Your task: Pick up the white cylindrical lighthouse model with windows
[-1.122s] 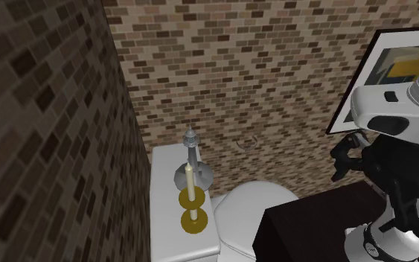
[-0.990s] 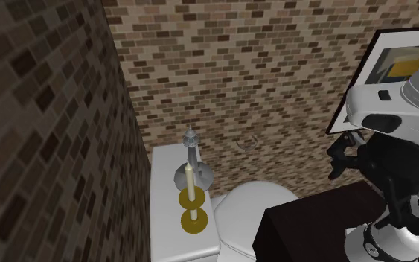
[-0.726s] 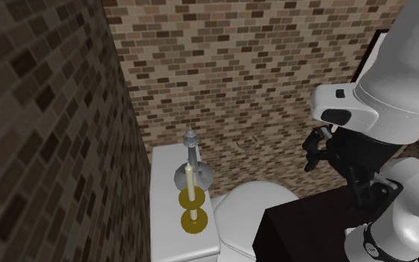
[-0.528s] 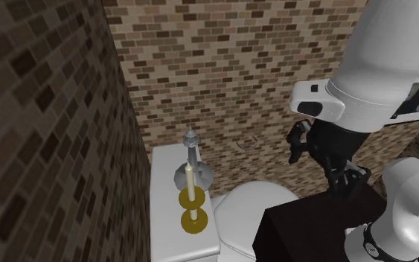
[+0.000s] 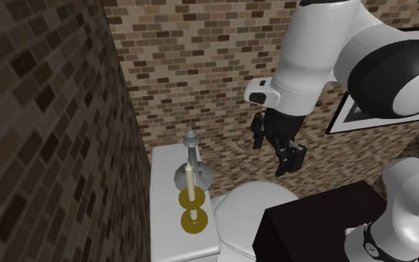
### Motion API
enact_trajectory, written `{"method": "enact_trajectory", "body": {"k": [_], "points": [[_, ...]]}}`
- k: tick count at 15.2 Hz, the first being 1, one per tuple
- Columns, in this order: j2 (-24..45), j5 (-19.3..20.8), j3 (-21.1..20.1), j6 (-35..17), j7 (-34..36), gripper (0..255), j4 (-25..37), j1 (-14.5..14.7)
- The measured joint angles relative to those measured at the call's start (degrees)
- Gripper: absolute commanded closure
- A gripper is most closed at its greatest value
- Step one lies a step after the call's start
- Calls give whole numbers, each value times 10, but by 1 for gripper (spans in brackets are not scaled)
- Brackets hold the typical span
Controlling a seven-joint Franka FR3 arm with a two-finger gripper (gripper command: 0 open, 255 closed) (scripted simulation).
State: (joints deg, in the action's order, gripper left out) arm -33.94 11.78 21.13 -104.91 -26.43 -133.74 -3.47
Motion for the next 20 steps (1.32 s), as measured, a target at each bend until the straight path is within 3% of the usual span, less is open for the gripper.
{"method": "enact_trajectory", "body": {"k": [6,10,15,20], "points": [[102,-21,85,-64,-93,0,57,10],[186,-64,144,-106,-168,0,102,22],[312,-163,207,-131,-283,0,183,27],[457,-293,226,-112,-399,0,298,-18]]}}
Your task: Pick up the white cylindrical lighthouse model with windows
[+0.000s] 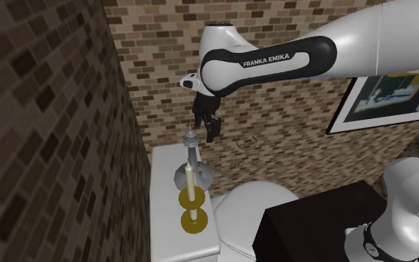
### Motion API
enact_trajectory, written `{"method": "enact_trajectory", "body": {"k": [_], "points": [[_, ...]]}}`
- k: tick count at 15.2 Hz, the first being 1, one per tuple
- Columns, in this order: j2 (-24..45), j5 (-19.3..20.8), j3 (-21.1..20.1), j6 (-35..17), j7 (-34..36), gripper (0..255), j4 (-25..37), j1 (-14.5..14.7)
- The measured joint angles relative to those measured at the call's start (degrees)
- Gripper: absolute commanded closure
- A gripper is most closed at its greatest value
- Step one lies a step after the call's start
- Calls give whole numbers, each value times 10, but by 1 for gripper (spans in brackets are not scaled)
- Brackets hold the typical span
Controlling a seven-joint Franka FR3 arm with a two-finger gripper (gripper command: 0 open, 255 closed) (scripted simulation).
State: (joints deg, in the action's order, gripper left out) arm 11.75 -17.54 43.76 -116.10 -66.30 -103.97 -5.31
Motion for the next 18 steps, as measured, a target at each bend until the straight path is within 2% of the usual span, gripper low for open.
{"method": "enact_trajectory", "body": {"k": [2,3,10,11,18], "points": [[56,-48,-9,12,-35,0,48,-31],[68,-59,-12,9,-44,0,53,-38],[97,-87,-23,-25,-69,0,39,-51],[99,-89,-24,-27,-70,255,37,-52],[99,-90,-24,-30,-71,255,36,-52]]}}
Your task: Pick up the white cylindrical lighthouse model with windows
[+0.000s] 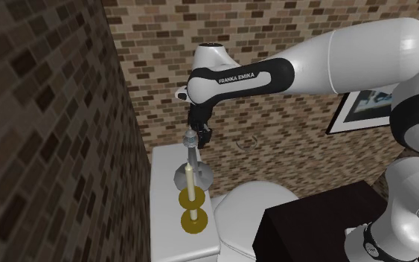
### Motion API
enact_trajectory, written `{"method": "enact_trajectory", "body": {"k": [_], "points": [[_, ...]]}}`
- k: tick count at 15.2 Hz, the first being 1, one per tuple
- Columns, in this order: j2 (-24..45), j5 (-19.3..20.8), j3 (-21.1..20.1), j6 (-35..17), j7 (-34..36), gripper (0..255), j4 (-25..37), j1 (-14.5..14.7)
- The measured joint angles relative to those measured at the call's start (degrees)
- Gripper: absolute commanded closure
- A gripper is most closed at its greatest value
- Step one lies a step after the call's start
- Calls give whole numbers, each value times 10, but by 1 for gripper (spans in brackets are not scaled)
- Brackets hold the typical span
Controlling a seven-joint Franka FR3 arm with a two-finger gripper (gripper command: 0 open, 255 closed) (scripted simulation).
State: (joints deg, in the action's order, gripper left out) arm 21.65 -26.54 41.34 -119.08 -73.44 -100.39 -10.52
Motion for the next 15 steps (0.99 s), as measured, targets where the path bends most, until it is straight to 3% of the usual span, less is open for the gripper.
{"method": "enact_trajectory", "body": {"k": [5,15], "points": [[-4,4,2,6,3,255,3,1],[-25,29,13,67,27,255,51,4]]}}
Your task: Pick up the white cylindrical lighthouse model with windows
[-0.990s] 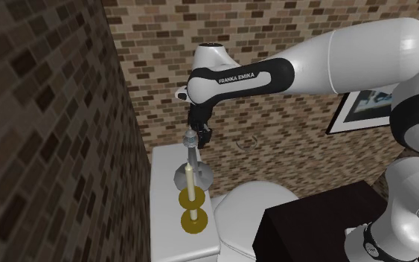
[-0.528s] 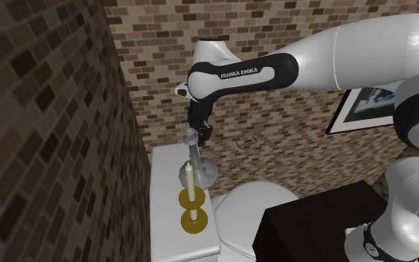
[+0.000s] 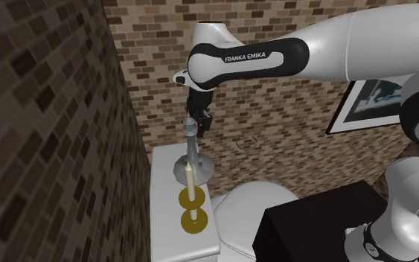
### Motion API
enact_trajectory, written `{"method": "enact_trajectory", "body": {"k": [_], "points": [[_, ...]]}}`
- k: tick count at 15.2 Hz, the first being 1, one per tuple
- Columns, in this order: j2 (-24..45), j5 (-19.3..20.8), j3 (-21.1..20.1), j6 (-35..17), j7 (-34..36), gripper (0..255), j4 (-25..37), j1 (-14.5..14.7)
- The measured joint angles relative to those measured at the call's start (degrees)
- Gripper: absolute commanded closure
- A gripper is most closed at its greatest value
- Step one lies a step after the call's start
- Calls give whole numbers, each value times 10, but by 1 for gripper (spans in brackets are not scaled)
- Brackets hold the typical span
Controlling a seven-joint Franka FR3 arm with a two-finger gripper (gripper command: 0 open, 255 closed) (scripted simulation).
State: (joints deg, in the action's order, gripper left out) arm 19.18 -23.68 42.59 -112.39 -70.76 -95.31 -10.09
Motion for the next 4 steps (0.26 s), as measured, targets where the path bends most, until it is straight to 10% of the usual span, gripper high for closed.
{"method": "enact_trajectory", "body": {"k": [4], "points": [[-6,7,3,25,8,255,21,0]]}}
